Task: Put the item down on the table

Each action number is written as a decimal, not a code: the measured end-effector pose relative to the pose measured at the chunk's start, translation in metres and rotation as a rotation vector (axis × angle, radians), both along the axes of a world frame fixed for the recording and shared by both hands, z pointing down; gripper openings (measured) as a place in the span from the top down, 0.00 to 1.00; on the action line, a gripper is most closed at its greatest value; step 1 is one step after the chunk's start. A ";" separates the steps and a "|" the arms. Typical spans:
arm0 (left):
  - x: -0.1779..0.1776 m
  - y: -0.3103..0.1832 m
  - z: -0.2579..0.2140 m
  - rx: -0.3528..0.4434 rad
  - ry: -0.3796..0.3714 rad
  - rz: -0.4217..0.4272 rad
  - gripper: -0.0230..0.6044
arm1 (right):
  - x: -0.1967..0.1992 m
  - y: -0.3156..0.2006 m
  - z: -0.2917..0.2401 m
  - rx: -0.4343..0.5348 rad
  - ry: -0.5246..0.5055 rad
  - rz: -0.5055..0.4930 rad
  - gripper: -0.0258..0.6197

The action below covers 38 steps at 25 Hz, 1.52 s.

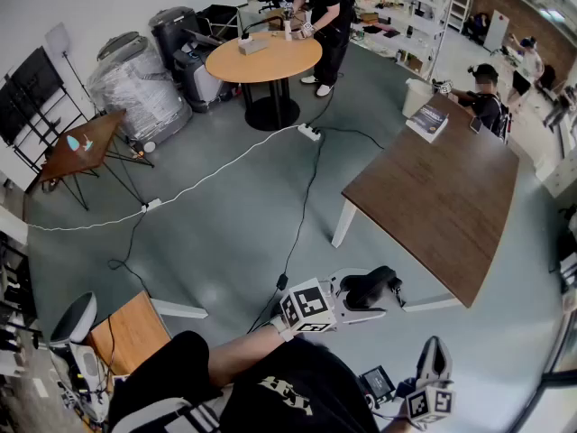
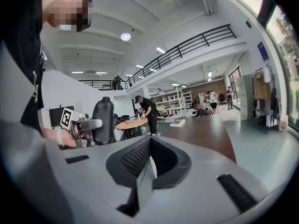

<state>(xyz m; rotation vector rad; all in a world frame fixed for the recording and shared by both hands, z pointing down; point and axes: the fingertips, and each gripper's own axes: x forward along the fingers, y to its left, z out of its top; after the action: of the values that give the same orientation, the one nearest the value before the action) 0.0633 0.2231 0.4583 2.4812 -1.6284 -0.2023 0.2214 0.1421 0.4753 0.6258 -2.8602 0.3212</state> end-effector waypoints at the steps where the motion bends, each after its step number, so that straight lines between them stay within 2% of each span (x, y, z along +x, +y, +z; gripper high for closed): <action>1: 0.002 0.001 0.001 0.000 -0.001 -0.007 0.46 | 0.000 -0.001 0.000 0.002 -0.002 -0.009 0.98; 11: 0.009 0.003 -0.001 -0.016 -0.006 -0.075 0.46 | -0.008 -0.010 -0.006 0.003 -0.019 -0.088 0.98; 17: 0.004 0.021 0.008 -0.021 0.007 -0.119 0.46 | -0.026 0.004 0.002 0.007 -0.001 -0.161 0.98; 21: 0.000 0.032 0.013 -0.024 0.022 -0.137 0.46 | -0.028 0.012 0.003 0.011 0.004 -0.172 0.98; 28: 0.012 0.034 0.026 -0.042 0.038 -0.075 0.46 | -0.001 0.024 0.022 -0.016 0.013 -0.096 0.98; 35: 0.044 0.021 0.029 -0.059 0.043 0.065 0.46 | 0.043 0.028 0.025 -0.018 0.030 0.047 0.98; 38: 0.044 0.015 0.026 -0.059 0.048 0.113 0.46 | 0.043 0.032 0.020 -0.023 0.029 0.091 0.98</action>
<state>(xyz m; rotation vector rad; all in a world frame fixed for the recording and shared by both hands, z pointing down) 0.1073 0.2381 0.4846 2.4947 -1.4502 -0.1941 0.2647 0.1739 0.4948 0.7521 -2.8023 0.3551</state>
